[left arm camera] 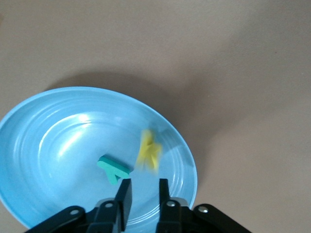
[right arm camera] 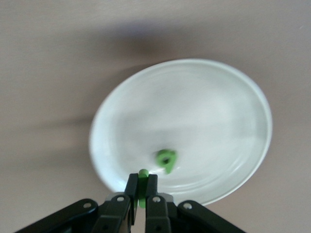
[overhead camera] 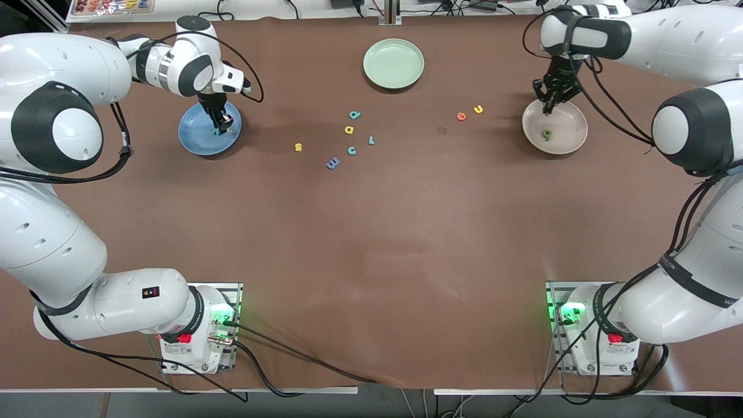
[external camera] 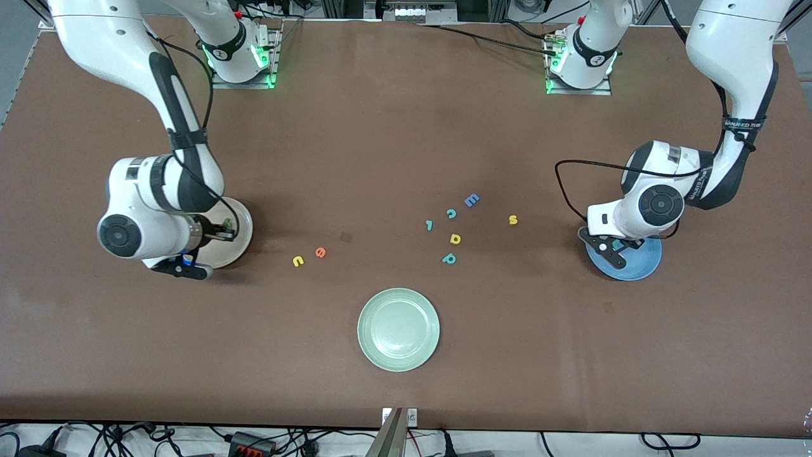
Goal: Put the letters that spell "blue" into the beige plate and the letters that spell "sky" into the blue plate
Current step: 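Drop the l on the white plate while the left gripper drops the k, then grasp the u with the right gripper while the left gripper grasps the s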
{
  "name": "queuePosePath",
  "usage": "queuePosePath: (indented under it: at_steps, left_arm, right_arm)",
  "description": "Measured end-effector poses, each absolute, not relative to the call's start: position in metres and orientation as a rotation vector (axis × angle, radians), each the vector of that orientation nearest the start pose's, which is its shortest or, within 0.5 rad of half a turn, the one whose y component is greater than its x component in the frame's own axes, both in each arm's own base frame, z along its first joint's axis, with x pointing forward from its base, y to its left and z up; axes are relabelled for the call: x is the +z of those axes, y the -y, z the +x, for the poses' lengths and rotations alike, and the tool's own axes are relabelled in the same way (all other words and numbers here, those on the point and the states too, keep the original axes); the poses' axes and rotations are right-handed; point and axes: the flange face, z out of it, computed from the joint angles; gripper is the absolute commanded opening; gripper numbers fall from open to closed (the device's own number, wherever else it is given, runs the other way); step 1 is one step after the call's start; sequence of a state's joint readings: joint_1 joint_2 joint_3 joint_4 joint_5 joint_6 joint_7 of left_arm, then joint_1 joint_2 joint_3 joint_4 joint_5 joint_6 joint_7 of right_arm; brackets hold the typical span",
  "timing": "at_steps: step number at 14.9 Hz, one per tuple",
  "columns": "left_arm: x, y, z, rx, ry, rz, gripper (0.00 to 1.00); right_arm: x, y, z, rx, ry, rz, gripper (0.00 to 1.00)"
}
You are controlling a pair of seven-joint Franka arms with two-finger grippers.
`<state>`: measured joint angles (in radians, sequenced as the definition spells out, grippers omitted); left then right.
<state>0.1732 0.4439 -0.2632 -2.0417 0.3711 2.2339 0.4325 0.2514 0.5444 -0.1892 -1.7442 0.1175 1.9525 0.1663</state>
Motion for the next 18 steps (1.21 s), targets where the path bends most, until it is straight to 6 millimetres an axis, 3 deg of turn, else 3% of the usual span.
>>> queuePosePath:
  at_steps: [5, 6, 7, 8, 11, 13, 16, 18]
  left_arm:
    - [0.218, 0.057, 0.570, 0.352, -1.139, -2.791, 1.00]
    - [0.219, 0.064, 0.569, 0.354, -1.106, -2.809, 1.00]
    - [0.221, 0.072, 0.568, 0.359, -1.047, -2.842, 1.00]
    - [0.224, 0.084, 0.565, 0.367, -0.973, -2.877, 1.00]
    - [0.235, 0.137, 0.552, 0.362, -0.663, -2.967, 1.00]
    - [0.239, 0.176, 0.540, 0.344, -0.419, -3.007, 1.00]
    - [0.234, 0.213, 0.528, 0.303, -0.221, -3.050, 1.00]
    - [0.224, 0.216, 0.529, 0.255, -0.189, -3.094, 1.00]
  right_arm:
    - [0.215, -0.012, 0.619, 0.475, -0.131, -3.117, 0.04]
    - [0.208, -0.007, 0.618, 0.477, -0.117, -3.117, 0.18]
    - [0.203, -0.004, 0.617, 0.481, -0.104, -3.116, 0.83]
    - [0.200, -0.002, 0.617, 0.487, -0.099, -3.115, 1.00]
    - [0.206, -0.003, 0.619, 0.471, -0.092, -3.115, 1.00]
    - [0.225, -0.015, 0.626, 0.434, -0.063, -3.111, 1.00]
    - [0.257, -0.074, 0.639, 0.347, 0.070, -3.100, 1.00]
    - [0.269, -0.128, 0.641, 0.300, 0.196, -3.100, 1.00]
